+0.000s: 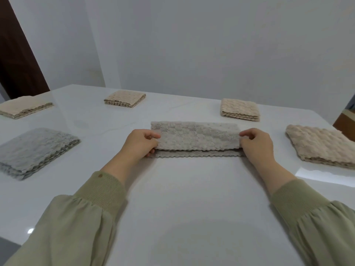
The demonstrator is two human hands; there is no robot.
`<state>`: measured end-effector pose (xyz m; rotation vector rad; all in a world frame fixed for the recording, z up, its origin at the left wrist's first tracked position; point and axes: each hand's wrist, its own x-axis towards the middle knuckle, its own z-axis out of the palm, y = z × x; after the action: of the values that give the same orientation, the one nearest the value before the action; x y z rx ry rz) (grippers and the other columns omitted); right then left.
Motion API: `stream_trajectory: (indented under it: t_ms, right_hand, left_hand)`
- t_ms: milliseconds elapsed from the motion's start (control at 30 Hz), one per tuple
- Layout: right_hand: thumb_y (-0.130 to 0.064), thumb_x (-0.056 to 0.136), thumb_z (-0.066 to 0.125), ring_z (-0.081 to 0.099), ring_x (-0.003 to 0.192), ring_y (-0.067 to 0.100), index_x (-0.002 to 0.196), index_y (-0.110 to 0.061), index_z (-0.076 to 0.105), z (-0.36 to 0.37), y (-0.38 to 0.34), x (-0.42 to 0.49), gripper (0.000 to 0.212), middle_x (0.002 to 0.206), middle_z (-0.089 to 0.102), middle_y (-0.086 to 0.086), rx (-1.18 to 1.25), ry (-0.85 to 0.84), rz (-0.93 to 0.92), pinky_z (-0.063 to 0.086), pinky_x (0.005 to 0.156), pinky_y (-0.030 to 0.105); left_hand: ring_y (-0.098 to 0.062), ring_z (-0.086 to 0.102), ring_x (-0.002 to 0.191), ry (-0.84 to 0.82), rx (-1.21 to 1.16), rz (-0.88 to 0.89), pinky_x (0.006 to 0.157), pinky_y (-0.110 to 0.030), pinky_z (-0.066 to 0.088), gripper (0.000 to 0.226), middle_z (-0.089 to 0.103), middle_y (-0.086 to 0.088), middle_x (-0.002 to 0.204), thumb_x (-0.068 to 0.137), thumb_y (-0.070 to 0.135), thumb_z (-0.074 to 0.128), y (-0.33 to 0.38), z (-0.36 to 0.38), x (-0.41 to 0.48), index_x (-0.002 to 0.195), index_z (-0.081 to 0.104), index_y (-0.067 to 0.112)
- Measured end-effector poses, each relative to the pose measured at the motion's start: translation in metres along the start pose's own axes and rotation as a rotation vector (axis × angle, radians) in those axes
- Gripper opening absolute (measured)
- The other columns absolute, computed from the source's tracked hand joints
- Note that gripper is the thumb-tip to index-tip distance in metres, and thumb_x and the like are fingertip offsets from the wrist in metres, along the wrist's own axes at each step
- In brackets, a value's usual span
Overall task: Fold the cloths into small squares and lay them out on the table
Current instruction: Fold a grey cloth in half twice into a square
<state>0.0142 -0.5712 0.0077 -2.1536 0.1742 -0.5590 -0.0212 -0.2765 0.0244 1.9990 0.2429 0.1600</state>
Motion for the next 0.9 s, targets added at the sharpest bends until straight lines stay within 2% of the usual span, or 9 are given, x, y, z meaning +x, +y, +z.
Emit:
stream_trajectory:
  t_ms: [100, 300, 367, 500, 633, 767, 900]
  right_hand:
    - [-0.006, 0.083, 0.049, 0.053, 0.081, 0.022, 0.094, -0.016, 0.065, -0.003, 0.004, -0.004, 0.021, 0.085, 0.06, 0.005, -0.092, -0.081, -0.018, 0.036, 0.069, 0.027]
    - [-0.004, 0.081, 0.049, 0.05, 0.075, 0.019, 0.086, -0.014, 0.064, -0.003, -0.004, -0.007, 0.02, 0.077, 0.057, 0.001, -0.013, 0.018, -0.057, 0.034, 0.067, 0.025]
    - [-0.004, 0.08, 0.049, 0.051, 0.076, 0.019, 0.083, -0.012, 0.064, -0.003, -0.007, -0.007, 0.018, 0.077, 0.058, 0.001, -0.003, 0.066, -0.086, 0.036, 0.069, 0.026]
    - [-0.005, 0.079, 0.05, 0.053, 0.078, 0.023, 0.073, -0.009, 0.063, 0.0, -0.003, -0.007, 0.014, 0.076, 0.061, 0.005, -0.188, -0.059, -0.079, 0.036, 0.067, 0.027]
    - [-0.005, 0.078, 0.05, 0.054, 0.077, 0.026, 0.069, -0.01, 0.059, 0.002, 0.0, -0.005, 0.014, 0.073, 0.061, 0.006, -0.266, -0.071, -0.082, 0.037, 0.065, 0.029]
    - [-0.004, 0.079, 0.051, 0.051, 0.077, 0.024, 0.072, -0.011, 0.059, 0.001, 0.0, -0.005, 0.013, 0.075, 0.058, 0.004, -0.252, -0.039, -0.091, 0.035, 0.067, 0.029]
    - [-0.004, 0.08, 0.051, 0.05, 0.078, 0.023, 0.075, -0.011, 0.059, 0.001, 0.001, -0.003, 0.012, 0.077, 0.058, 0.003, -0.258, -0.033, -0.092, 0.034, 0.067, 0.028]
  left_hand:
    - [-0.012, 0.053, 0.051, 0.021, 0.015, 0.039, 0.044, -0.018, 0.043, 0.009, 0.064, 0.0, 0.071, 0.087, 0.012, 0.063, -0.002, -0.001, -0.004, 0.086, 0.071, 0.017]
    - [-0.012, 0.051, 0.049, 0.051, 0.066, 0.051, 0.041, -0.017, 0.044, 0.014, 0.06, -0.003, 0.066, 0.087, 0.006, 0.06, -0.002, -0.002, -0.001, 0.085, 0.071, 0.013]
    - [-0.012, 0.052, 0.051, 0.055, 0.092, 0.064, 0.045, -0.02, 0.047, 0.015, 0.06, -0.002, 0.068, 0.086, 0.004, 0.06, -0.002, -0.004, 0.0, 0.085, 0.071, 0.015]
    - [-0.014, 0.052, 0.061, 0.008, 0.162, 0.085, 0.055, -0.025, 0.051, 0.014, 0.049, 0.001, 0.066, 0.082, 0.003, 0.065, -0.004, -0.009, 0.001, 0.085, 0.071, 0.015]
    - [-0.016, 0.05, 0.057, -0.03, 0.188, 0.089, 0.061, -0.03, 0.053, 0.016, 0.045, 0.001, 0.062, 0.079, 0.002, 0.069, -0.005, -0.013, 0.002, 0.08, 0.07, 0.017]
    - [-0.014, 0.053, 0.056, -0.06, 0.211, 0.096, 0.056, -0.025, 0.053, 0.017, 0.048, 0.001, 0.06, 0.077, 0.004, 0.073, -0.005, -0.015, 0.002, 0.077, 0.07, 0.02]
    - [-0.015, 0.056, 0.057, -0.074, 0.246, 0.104, 0.049, -0.019, 0.042, 0.014, 0.053, 0.001, 0.061, 0.076, 0.008, 0.075, -0.005, -0.015, 0.002, 0.078, 0.07, 0.021]
